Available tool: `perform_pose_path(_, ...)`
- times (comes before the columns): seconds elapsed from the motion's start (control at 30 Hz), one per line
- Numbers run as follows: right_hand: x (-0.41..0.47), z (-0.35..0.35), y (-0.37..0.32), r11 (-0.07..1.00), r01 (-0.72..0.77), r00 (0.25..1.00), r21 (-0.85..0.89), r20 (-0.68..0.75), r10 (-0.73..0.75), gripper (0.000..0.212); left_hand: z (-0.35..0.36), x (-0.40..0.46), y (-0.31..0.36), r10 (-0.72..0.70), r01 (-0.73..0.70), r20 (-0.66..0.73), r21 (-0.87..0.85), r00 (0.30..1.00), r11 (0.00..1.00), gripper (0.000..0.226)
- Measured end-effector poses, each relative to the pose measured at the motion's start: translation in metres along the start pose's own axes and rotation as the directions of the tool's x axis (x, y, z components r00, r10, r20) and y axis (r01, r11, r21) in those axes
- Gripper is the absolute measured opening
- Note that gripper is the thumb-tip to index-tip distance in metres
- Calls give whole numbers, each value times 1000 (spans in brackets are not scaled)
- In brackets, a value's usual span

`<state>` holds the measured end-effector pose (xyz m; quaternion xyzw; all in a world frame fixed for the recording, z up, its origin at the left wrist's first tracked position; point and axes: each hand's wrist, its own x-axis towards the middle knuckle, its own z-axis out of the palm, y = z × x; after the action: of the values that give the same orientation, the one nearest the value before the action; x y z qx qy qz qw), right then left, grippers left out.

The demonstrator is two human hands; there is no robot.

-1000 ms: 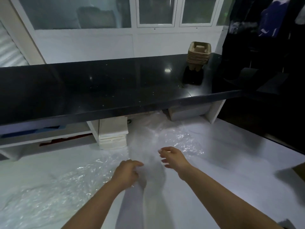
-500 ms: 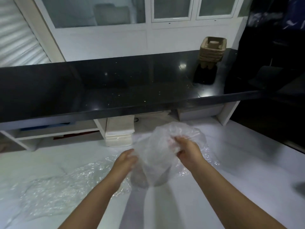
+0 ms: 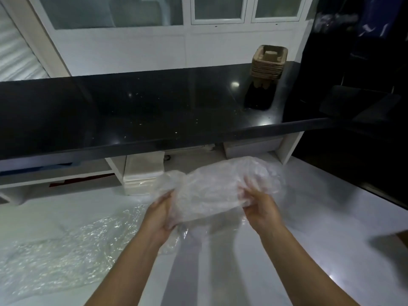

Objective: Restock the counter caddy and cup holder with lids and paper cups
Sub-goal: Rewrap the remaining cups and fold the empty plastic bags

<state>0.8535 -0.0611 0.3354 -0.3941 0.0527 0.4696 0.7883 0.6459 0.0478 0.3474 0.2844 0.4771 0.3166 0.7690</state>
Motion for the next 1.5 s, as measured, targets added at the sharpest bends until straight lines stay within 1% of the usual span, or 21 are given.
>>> perform_pose_path(0.1, 1, -19, -17, 997, 12, 1000, 75, -23, -10, 63, -17, 8, 6, -13, 14, -9, 17, 1000, 1000, 21)
perform_pose_path(0.2, 2, -46, -22, 1000, 10, 996, 21, -93, -8, 32, -37, 17, -3, -42, 54, -122, 97, 992, 994, 16)
perform_pose_path(0.3, 0, -71, -17, 935, -26, 935, -352, -339, -102, 25, -53, 19, -6, 28, 57, -340, 236, 940, 970, 19)
perform_pose_path(0.33, -2, -77, -15, 867, -31, 897, -498, -397, -196, 33, -56, 17, -3, 117, 4, -407, 284, 906, 959, 29)
perform_pose_path(0.4, -5, -84, -11, 685, -3, 808, -729, -405, -428, 62, -49, 4, 9, 396, -224, -455, 386, 797, 895, 41)
perform_pose_path(0.47, -9, -81, -12, 346, 15, 695, -938, -239, -678, 73, -29, -10, 19, 645, -423, -323, 542, 693, 726, 38)
perform_pose_path(0.5, -10, -78, -12, 156, 21, 659, -988, -103, -745, 69, -17, -14, 18, 710, -473, -204, 620, 674, 626, 36)
perform_pose_path(0.57, -5, -72, -8, -121, 104, 675, -987, 159, -721, 55, 2, -14, 4, 726, -541, 63, 711, 685, 449, 35)
perform_pose_path(0.67, 6, -62, 14, -460, 256, 714, -850, 487, -503, 44, 23, 2, -34, 599, -637, 437, 753, 671, 166, 42)
perform_pose_path(0.77, 14, -52, 38, -689, 376, 746, -619, 644, -171, 49, 29, 21, -70, 361, -626, 639, 761, 680, -169, 55)
perform_pose_path(0.83, 20, -54, 48, -774, 394, 768, -496, 640, -19, 54, 19, 36, -82, 284, -542, 639, 763, 715, -353, 61)
perform_pose_path(0.9, 28, -62, 48, -823, 342, 819, -453, 573, 24, 58, 1, 51, -85, 281, -434, 575, 790, 768, -433, 67)
perform_pose_path(0.97, 34, -72, 38, -829, 281, 875, -484, 485, 13, 62, -21, 62, -83, 289, -302, 455, 842, 842, -446, 77)
perform_pose_path(1.03, 42, -85, 23, -804, 233, 924, -547, 383, 7, 79, -42, 70, -79, 286, -202, 333, 892, 898, -406, 88)
perform_pose_path(1.1, 44, -95, 9, -752, 201, 956, -628, 292, 12, 94, -55, 73, -70, 284, -154, 277, 909, 918, -388, 94)
perform_pose_path(1.3, 43, -102, 3, -640, 283, 937, -714, 347, 27, 94, -69, 72, -58, 274, -138, 260, 909, 926, -394, 102)
perform_pose_path(1.33, 43, -101, 1, -570, 303, 931, -764, 366, 4, 92, -68, 72, -57, 272, -137, 259, 907, 927, -398, 102)
perform_pose_path(1.37, 43, -99, 0, -430, 307, 930, -849, 364, -56, 87, -68, 72, -55, 268, -137, 259, 906, 928, -400, 102)
perform_pose_path(1.43, 44, -95, -9, 26, 268, 940, -963, 256, -227, 62, -69, 71, -53, 255, -151, 268, 903, 929, -401, 102)
perform_pose_path(1.47, 46, -94, -17, 217, 241, 937, -946, 169, -305, 49, -71, 71, -52, 249, -160, 276, 901, 928, -402, 102)
perform_pose_path(1.5, 48, -95, -26, 343, 219, 925, -914, 83, -371, 40, -73, 70, -52, 250, -169, 287, 899, 925, -404, 101)
